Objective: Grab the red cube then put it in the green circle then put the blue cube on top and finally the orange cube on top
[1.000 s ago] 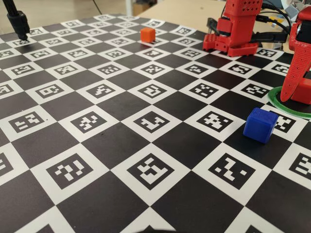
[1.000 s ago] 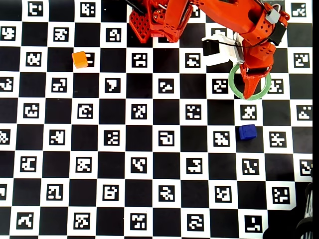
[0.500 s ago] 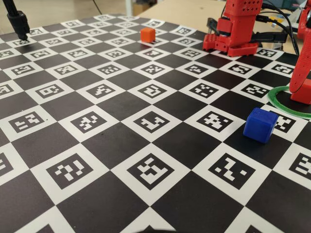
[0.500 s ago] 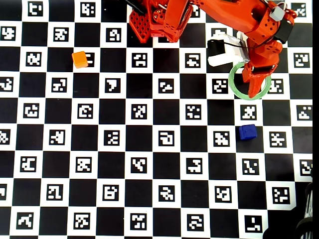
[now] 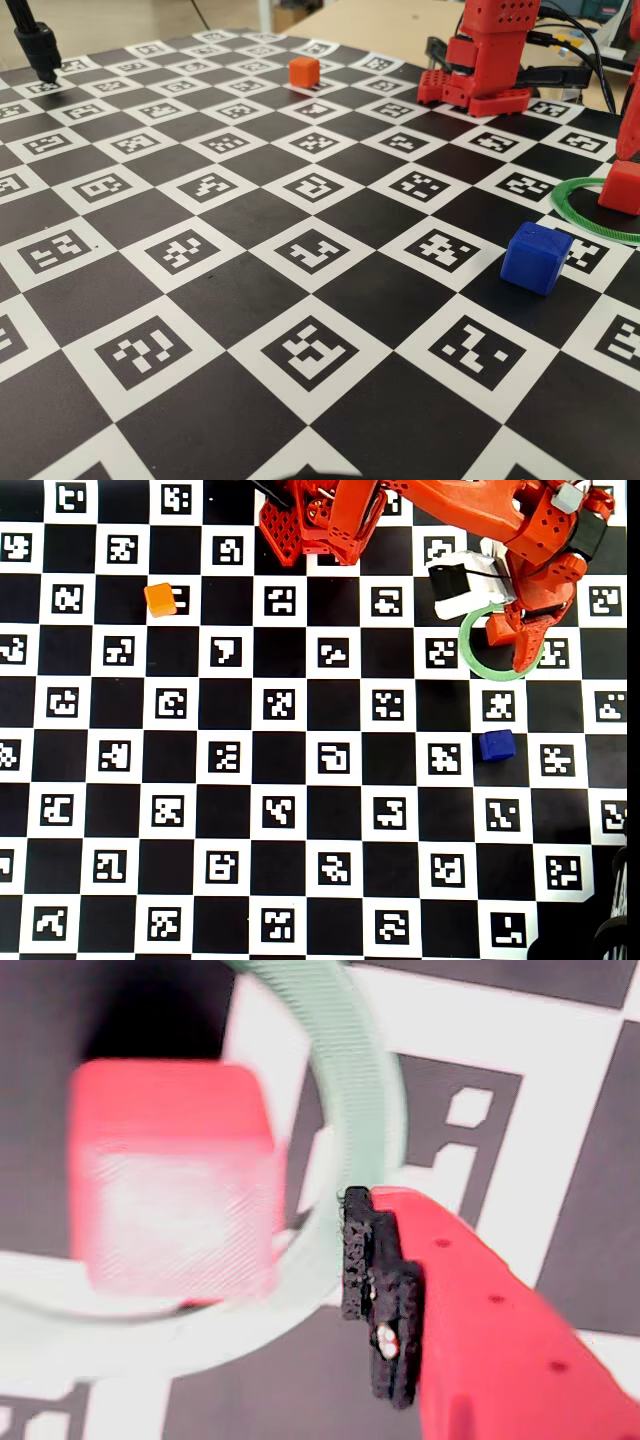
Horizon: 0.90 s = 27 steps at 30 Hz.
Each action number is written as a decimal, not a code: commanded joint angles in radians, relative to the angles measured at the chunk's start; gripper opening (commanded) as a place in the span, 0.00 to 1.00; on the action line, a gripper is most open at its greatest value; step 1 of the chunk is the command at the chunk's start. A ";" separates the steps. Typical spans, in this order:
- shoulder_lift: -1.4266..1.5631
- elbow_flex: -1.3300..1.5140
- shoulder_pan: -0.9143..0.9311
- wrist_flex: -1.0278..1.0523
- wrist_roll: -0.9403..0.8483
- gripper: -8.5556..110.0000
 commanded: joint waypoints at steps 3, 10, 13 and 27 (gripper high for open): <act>0.057 -0.189 0.052 0.069 -0.020 0.52; -0.017 -0.374 0.100 0.156 -0.034 0.52; -0.071 -0.460 0.117 0.199 -0.028 0.52; -0.367 -0.764 0.199 0.225 -0.018 0.50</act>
